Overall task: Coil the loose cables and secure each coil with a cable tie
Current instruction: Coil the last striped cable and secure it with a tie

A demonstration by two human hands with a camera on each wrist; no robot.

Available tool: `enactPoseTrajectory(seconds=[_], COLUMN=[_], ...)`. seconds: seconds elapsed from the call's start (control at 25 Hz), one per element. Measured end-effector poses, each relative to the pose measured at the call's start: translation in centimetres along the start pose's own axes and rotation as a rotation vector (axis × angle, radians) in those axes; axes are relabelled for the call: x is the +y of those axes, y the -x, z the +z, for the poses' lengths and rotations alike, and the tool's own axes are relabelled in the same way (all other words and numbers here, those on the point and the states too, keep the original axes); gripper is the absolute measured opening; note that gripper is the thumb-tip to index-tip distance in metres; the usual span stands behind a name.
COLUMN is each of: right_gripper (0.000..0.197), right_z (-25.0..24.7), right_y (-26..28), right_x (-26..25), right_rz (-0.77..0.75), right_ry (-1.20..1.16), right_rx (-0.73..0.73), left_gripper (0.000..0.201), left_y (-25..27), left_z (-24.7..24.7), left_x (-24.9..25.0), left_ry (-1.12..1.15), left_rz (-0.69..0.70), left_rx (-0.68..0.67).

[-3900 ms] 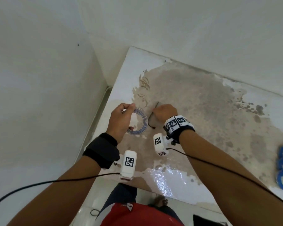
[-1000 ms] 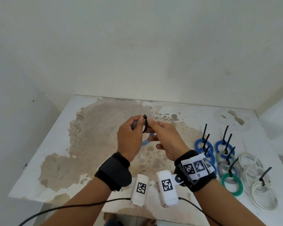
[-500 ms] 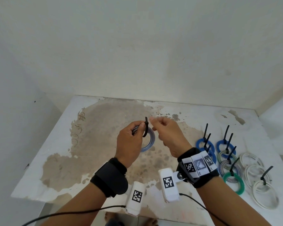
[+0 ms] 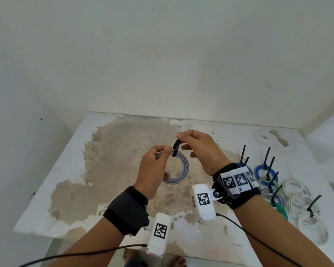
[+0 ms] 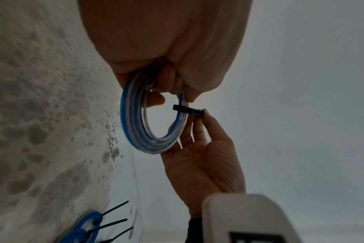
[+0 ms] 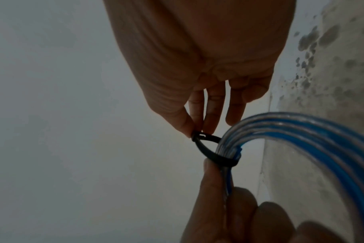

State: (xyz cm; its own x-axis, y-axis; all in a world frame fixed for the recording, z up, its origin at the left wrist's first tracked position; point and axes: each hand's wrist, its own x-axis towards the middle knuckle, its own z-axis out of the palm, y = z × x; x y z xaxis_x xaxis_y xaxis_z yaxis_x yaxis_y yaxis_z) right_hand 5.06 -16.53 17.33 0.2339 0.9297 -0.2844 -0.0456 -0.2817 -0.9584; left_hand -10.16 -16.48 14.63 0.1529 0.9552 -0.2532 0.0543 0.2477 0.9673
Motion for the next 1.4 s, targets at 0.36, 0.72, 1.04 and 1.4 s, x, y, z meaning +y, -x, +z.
enactPoseTrajectory(seconds=[0.36,0.72,1.04,1.4], right_gripper=[0.012,0.033,0.018,0.023], right_z=[-0.1,0.6,-0.2,-0.5], right_y=[-0.7,-0.6,-0.2,-0.6], right_x=[-0.3,0.8,1.1,1.0], right_rz=[-0.115,0.042,-0.083,-0.095], right_ry=[0.113,-0.013,0.046,0.18], right_rx=[-0.034,-0.115,-0.118,-0.004], left_gripper=[0.021,0.021,0.02,0.019], left_y=[0.3,0.0,0.3,0.3], left_z=[-0.2,-0.6,-0.5,0.3], left_x=[0.1,-0.2,-0.4,0.1], left_ry=[-0.045,-0.022,-0.032,-0.04], left_rz=[0.055,0.012,0.013,0.061], left_rx=[-0.077,-0.078,-0.082,-0.127])
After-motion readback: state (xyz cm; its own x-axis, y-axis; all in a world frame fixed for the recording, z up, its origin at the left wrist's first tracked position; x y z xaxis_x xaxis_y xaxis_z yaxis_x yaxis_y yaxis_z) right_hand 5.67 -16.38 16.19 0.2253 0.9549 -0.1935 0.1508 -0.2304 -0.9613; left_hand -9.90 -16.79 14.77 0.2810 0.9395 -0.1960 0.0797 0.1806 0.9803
